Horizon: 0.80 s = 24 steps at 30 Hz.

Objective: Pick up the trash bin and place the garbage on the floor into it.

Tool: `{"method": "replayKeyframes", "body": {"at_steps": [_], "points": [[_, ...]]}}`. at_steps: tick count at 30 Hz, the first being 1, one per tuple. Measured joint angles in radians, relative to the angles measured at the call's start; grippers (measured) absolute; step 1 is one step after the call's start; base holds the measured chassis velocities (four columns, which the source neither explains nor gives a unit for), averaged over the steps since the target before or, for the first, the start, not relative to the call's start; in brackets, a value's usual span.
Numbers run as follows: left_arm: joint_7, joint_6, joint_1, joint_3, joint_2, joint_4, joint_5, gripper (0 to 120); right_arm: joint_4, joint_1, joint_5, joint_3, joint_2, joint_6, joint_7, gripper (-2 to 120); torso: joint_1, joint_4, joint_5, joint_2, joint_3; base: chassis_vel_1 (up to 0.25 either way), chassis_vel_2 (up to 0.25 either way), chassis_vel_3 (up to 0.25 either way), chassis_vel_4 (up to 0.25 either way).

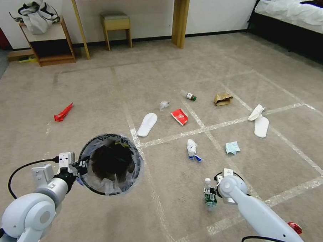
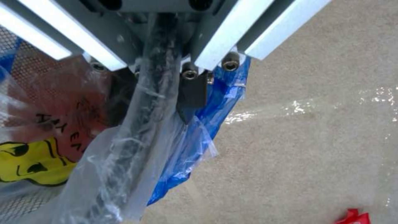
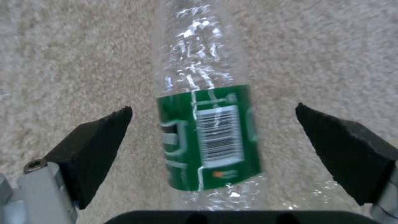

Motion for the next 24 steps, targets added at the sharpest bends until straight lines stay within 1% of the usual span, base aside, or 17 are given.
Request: {"method": "replayKeyframes", "body": {"at_steps": [1,4,8,9,10,11,13,14,15,16,17,19,20,22,23,24], "points": [[0.0,0.0,0.0,0.0,0.0,0.0,0.0,0,0.0,0.0,0.0,0.0,0.0,0.0,0.0,100,0.0,0.0,0.0,0.0,0.0,0.0,0.0,0.0,0.0],[0.006,-0.002,0.001,-0.007,0.003,0.004,0.0,0,-0.064,0.023,-0.036,-0.009,0.034,0.0,-0.026,100,0.0,0.0,0.0,0.0,0.0,0.0,0.0,0.0,0.0],[0.009,-0.004,0.003,-0.011,0.005,0.008,0.0,0,-0.087,0.03,-0.051,-0.014,0.051,0.0,-0.037,100,0.0,0.0,-0.0002,0.0,0.0,0.0,0.0,0.0,0.0],[0.014,-0.005,0.004,-0.014,0.006,0.01,0.0,0,-0.104,0.035,-0.062,-0.017,0.065,0.0,-0.041,99,0.0,0.0001,-0.0002,0.0,0.0,0.0,0.0,0.0,0.0],[0.017,-0.005,0.005,-0.014,0.007,0.013,0.001,0,-0.123,0.04,-0.068,-0.018,0.082,0.001,-0.044,93,0.0,0.0,-0.0001,0.0,0.0,0.0,0.0,0.0,0.0],[0.017,-0.005,0.005,-0.014,0.007,0.013,0.001,0,-0.123,0.04,-0.068,-0.018,0.082,0.001,-0.044,93,0.0,0.0,-0.0001,0.0,0.0,0.0,0.0,0.0,0.0],[0.022,-0.007,0.004,-0.015,0.008,0.016,0.001,0,-0.145,0.048,-0.079,-0.017,0.101,0.001,-0.049,82,0.0,0.0002,0.0001,0.0,0.0,0.0,0.0,0.0,0.0],[0.022,-0.007,0.004,-0.015,0.008,0.016,0.001,0,-0.145,0.048,-0.079,-0.017,0.101,0.001,-0.049,82,0.0,0.0002,0.0001,0.0,0.0,0.0,0.0,0.0,0.0],[0.024,-0.007,0.003,-0.015,0.009,0.018,0.001,0,-0.148,0.051,-0.081,-0.016,0.101,0.001,-0.052,76,0.0,0.0001,-0.0001,0.0,0.0,0.0,0.0,0.0,0.0],[0.025,-0.007,0.002,-0.014,0.009,0.02,0.002,0,-0.149,0.052,-0.081,-0.015,0.1,0.001,-0.055,72,0.0,0.0001,-0.0003,0.0,0.0,0.0,0.0,0.0,0.0],[0.025,-0.007,0.002,-0.014,0.009,0.02,0.002,0,-0.149,0.052,-0.081,-0.015,0.1,0.001,-0.055,72,0.0,0.0001,-0.0003,0.0,0.0,0.0,0.0,0.0,0.0],[0.028,-0.007,-0.001,-0.007,0.008,0.025,0.005,0,-0.16,0.056,-0.083,-0.009,0.097,0.001,-0.062,59,0.0,0.0,-0.0002,0.0,0.0,0.0,0.0,0.0,0.0],[0.028,-0.007,-0.001,-0.007,0.008,0.025,0.005,0,-0.16,0.056,-0.083,-0.009,0.097,0.001,-0.062,59,0.0,0.0,-0.0002,0.0,0.0,0.0,0.0,0.0,0.0],[0.029,-0.007,-0.004,-0.002,0.008,0.029,0.005,0,-0.171,0.057,-0.088,-0.001,0.096,0.001,-0.068,48,0.0,0.0001,-0.0002,0.0,0.0,0.0,0.0,0.0,0.0],[0.029,-0.007,-0.004,-0.002,0.008,0.029,0.005,0,-0.171,0.057,-0.088,-0.001,0.096,0.001,-0.068,48,0.0,0.0001,-0.0002,0.0,0.0,0.0,0.0,0.0,0.0],[0.03,-0.007,-0.005,-0.001,0.008,0.03,0.005,0,-0.174,0.056,-0.089,0.002,0.095,0.001,-0.071,44,0.0,0.0002,-0.0003,0.0,0.0,0.0,0.0,0.0,0.0]]}}
